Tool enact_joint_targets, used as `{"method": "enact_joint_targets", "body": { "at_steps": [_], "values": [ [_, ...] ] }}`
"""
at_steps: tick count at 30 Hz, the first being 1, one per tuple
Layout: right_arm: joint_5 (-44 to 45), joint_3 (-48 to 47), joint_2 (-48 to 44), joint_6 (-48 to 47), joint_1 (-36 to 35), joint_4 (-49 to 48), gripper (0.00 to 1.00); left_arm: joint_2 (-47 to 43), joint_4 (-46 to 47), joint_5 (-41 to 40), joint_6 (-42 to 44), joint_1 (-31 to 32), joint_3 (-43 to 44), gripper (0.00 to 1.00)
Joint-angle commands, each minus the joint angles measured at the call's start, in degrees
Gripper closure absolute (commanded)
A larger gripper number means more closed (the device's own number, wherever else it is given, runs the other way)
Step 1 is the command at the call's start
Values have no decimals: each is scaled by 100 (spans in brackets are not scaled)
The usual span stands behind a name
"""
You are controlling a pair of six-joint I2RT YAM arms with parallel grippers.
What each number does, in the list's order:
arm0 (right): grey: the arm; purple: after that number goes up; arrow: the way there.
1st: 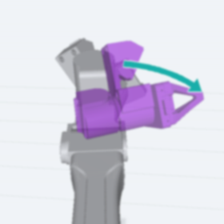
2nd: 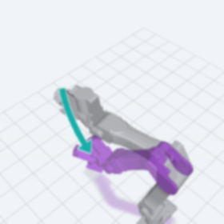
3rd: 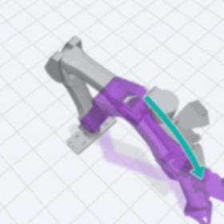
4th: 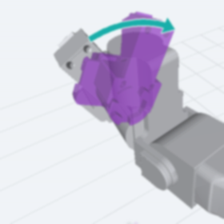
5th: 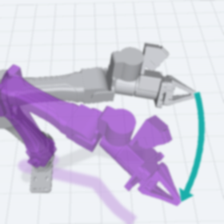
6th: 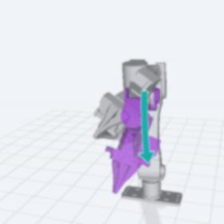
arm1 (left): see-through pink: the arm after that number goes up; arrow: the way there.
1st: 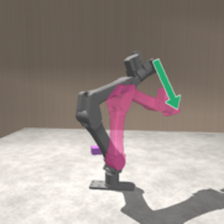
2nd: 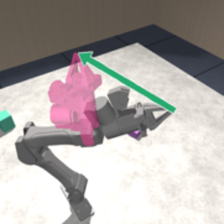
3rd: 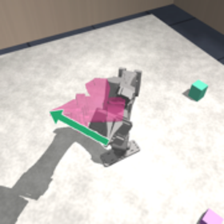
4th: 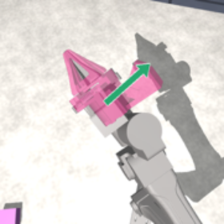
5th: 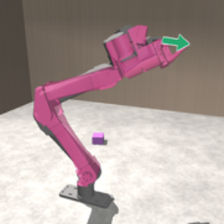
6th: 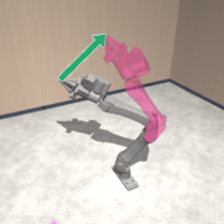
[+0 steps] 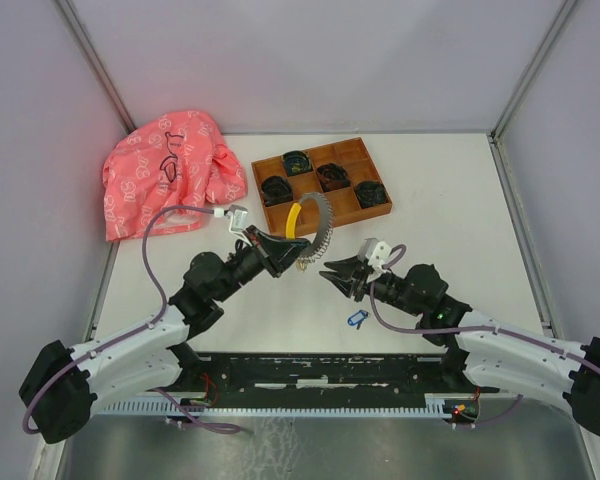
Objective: Put the keys on the keyring
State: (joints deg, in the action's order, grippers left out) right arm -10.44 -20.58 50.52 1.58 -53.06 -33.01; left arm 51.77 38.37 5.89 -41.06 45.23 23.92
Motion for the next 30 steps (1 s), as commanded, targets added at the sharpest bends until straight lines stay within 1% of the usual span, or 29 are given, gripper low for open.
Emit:
{"method": "enact_joint_targets", "body": {
  "at_steps": [1,6,19,21,27,30],
  "values": [
    [15,-385,3,-105,-61,-317,69,8,531,-81,-10,70,108,97],
    [-140,-513,159,-24,-64,-290,72,44,538,-80,18,117,119,97],
    [-103,-613,286,-29,-70,-307,72,57,523,-106,45,176,148,97],
    [-95,-631,321,-18,-66,-340,72,65,522,-113,54,193,148,97],
    [-20,-629,356,44,-73,-386,66,83,522,-158,76,230,136,97],
    [67,-614,321,-1,-73,-352,68,88,522,-152,80,244,131,97]
  ]
}}
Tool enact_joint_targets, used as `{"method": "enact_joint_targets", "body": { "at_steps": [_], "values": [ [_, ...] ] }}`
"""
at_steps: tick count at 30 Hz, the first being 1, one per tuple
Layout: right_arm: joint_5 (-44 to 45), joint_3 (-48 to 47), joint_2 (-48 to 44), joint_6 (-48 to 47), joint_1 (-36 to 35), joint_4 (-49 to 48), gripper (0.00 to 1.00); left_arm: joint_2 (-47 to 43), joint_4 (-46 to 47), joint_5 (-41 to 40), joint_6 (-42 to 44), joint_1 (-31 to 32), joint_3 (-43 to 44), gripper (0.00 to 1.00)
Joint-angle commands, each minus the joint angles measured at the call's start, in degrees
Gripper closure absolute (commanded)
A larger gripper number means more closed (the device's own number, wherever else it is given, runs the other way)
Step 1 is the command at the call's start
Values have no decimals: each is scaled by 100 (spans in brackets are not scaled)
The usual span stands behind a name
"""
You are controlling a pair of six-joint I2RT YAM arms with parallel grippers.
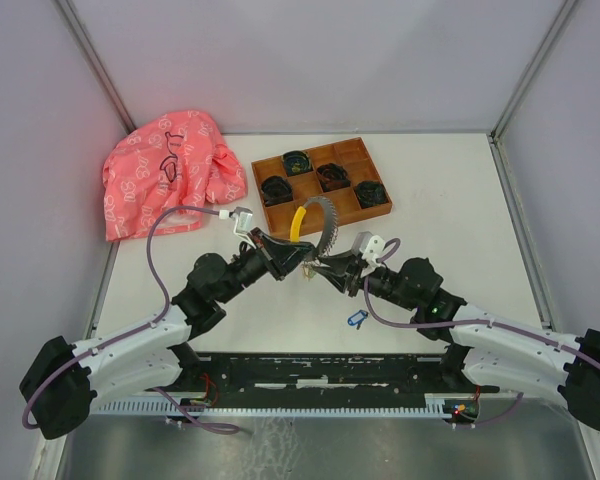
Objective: Put the keys on the keyring
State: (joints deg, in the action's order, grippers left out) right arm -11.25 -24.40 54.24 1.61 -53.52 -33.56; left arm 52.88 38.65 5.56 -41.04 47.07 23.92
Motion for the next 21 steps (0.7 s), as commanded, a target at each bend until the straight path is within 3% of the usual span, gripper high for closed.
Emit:
{"method": "enact_joint_targets", "body": {
  "at_steps": [1,14,21],
  "values": [
    [181,-230,-76,-29,-26,-243,70,-24,494,-117,83,65,137,97],
    [213,-337,-368,-397,-23,425,95,-181,91,-476,22,79,78,97],
    [123,-349,-451,-528,-21,474,99,-190,-113,-761,-556,89,-69,95]
  ]
}}
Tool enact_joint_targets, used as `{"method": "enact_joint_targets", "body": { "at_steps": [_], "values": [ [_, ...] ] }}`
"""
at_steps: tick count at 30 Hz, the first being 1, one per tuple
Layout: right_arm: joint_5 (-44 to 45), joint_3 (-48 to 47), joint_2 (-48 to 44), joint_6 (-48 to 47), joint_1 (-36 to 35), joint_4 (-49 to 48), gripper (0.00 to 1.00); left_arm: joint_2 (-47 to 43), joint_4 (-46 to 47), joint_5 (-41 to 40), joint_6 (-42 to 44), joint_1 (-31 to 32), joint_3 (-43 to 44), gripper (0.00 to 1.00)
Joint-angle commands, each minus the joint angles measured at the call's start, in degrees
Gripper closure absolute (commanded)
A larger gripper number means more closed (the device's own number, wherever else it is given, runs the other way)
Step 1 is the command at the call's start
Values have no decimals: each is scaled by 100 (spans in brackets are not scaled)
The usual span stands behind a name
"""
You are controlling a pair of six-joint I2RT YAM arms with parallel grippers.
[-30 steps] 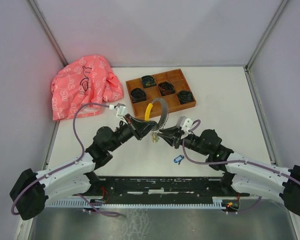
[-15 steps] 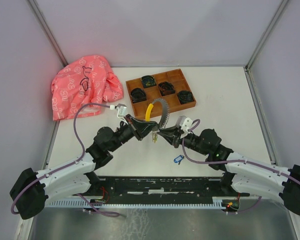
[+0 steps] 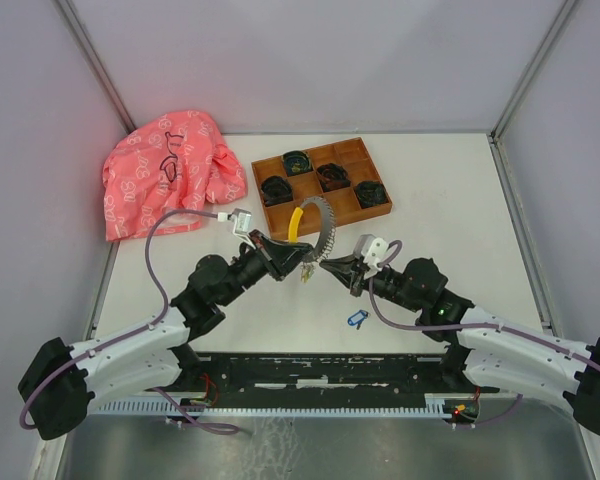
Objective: Put the keys on the keyring
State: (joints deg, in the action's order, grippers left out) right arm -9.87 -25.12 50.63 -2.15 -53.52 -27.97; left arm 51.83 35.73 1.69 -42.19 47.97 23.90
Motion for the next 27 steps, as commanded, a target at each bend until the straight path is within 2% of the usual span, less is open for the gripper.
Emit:
{"method": "enact_joint_targets", "body": {
  "at_steps": [1,7,11,18,27],
  "values": [
    [-18,-285,-74,-160,-25,-86,99,-66,185,-375,-544,2,-108,93],
    [-42,-328,-6,-236,-24,-154,99,-140,62,-501,-1124,6,-453,71],
    [-109,-400,116,-380,-23,14,99,-480,-631,-932,-1080,8,-626,59],
    [-215,-559,457,-596,-10,295,99,-1294,-1748,-1319,-339,0,-742,47],
    [-339,-815,835,-841,165,730,99,-2365,-2048,-1319,1227,1,-1006,38]
  ]
}}
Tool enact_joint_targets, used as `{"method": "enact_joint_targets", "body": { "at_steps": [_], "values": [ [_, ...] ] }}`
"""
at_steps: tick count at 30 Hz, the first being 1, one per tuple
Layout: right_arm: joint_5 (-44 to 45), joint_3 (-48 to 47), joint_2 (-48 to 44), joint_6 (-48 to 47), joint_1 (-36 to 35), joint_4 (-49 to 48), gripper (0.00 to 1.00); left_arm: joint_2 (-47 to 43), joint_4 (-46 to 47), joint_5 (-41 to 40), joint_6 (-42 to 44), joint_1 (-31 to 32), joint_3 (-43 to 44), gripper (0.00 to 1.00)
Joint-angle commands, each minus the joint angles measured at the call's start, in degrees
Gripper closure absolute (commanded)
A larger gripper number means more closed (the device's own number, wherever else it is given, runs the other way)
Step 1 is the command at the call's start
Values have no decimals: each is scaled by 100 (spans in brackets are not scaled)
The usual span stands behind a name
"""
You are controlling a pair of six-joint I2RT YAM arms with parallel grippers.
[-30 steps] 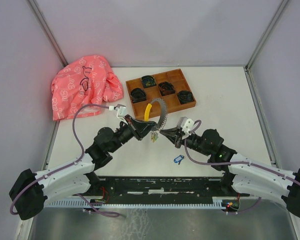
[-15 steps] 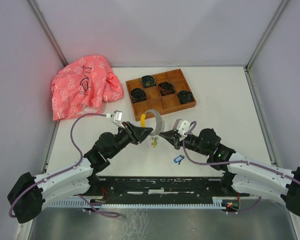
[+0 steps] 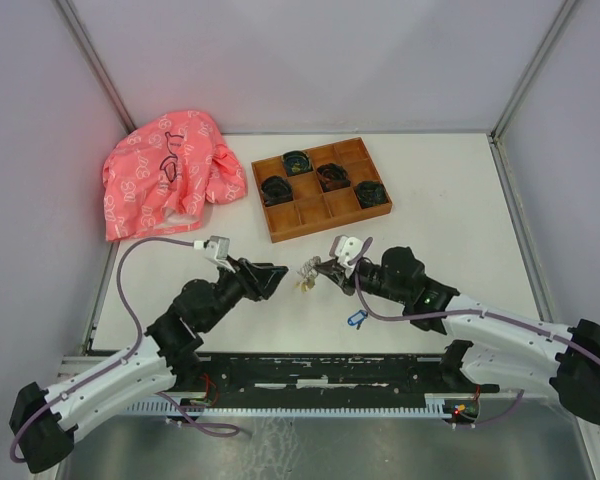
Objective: Put the keys on the keyring
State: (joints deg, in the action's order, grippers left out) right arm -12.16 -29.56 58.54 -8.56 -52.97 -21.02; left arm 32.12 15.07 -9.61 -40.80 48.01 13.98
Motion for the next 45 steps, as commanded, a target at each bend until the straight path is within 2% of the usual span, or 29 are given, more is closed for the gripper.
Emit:
{"method": "enact_joint_targets", "body": {
  "at_steps": [1,7,13,17,22,32,38,45],
  "values": [
    [-130,-410,56,-213,149,135,99,-507,36,-163,1314,-6,4,36],
    [-267,-596,123,-290,302,724,99,-616,225,165,2417,-2,174,35],
    [-651,-563,384,-305,374,564,99,393,1185,970,3147,-7,-19,38],
    [-890,-605,561,-304,409,580,99,952,2033,1137,3539,-12,-166,39],
    [-1076,-595,705,-270,444,573,99,1545,2261,1728,3946,-14,-40,39],
    [-1277,-662,913,-169,463,535,99,2122,2974,1767,3611,-8,-191,37],
    [-1507,-690,818,-157,463,559,99,2384,2950,1864,3575,-17,-158,38],
    [-1536,-578,681,-350,514,588,99,2009,2641,1952,4185,-39,-267,43]
  ]
}}
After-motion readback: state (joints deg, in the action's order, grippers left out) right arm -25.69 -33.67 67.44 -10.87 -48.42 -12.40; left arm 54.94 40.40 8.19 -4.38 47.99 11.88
